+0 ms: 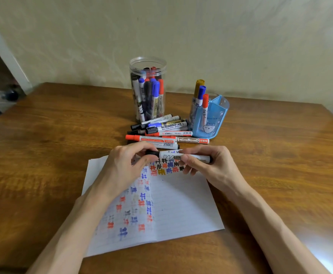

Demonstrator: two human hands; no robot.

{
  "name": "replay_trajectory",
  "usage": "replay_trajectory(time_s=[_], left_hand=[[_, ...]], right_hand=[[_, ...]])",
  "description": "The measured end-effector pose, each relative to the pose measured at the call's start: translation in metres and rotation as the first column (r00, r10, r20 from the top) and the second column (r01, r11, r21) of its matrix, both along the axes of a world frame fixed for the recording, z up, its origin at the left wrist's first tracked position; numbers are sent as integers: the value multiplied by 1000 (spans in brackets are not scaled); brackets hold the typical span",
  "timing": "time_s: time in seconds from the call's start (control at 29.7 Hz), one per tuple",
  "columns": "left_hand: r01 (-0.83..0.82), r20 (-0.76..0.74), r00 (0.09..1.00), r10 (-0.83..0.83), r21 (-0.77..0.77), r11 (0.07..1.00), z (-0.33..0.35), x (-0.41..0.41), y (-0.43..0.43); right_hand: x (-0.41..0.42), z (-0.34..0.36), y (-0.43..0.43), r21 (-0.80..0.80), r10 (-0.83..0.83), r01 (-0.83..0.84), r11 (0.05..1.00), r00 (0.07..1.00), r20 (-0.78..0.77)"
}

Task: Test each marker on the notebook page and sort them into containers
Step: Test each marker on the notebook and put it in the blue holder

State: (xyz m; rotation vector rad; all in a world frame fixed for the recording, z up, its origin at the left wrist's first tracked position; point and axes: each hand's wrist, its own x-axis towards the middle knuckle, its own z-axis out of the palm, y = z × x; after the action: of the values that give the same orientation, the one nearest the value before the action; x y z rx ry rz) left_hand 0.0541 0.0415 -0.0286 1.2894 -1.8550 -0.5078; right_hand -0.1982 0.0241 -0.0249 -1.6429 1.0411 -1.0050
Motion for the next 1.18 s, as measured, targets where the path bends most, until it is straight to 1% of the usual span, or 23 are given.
replay_trajectory(time_s=[0.27,0.44,0.54,0.61,0.67,0.74,0.81,0.87,0.94,1.01,1.11,1.18], left_hand=[[-43,54,998,46,-56,998,-1,-3,0],[-35,64,997,38,-42,998,0,-5,-1],[-20,66,998,21,-9,1000,4,-4,-2],[-20,47,999,18,44,999,11,-5,-5],[-25,-6,1000,26,106,994,18,-6,-9],[-5,-63,998,13,117,993,28,-11,-14],[7,-115,993,2,80,997,42,-16,-18],[1,-191,982,-1,-1,1000,58,-22,-24],[-11,-277,961,-17,-100,995,73,-31,-31],[-7,-346,937,-54,-172,985,86,-45,-38],[1,-389,915,-103,-253,967,98,-70,-53],[-12,-413,903,-115,-294,956,102,-87,-63]], right_hand=[[6,-10,-1,-6,-24,24,1000,998,56],[7,-13,0,-7,-30,30,1000,998,61],[6,-13,-2,-7,-23,23,1000,999,48],[6,-12,-5,-41,-33,35,999,998,54],[8,-12,-6,-75,-51,57,996,995,85],[5,-7,-5,-85,-106,118,989,986,127],[0,-2,-5,-100,-232,251,963,958,169],[-5,-1,-8,-117,-391,421,899,895,213],[-9,-3,-12,-139,-473,497,856,864,175],[-10,-5,-16,-124,-465,474,872,880,93],[-8,-7,-20,-84,-386,390,917,920,65],[-9,-11,-21,-95,-397,400,912,916,54]])
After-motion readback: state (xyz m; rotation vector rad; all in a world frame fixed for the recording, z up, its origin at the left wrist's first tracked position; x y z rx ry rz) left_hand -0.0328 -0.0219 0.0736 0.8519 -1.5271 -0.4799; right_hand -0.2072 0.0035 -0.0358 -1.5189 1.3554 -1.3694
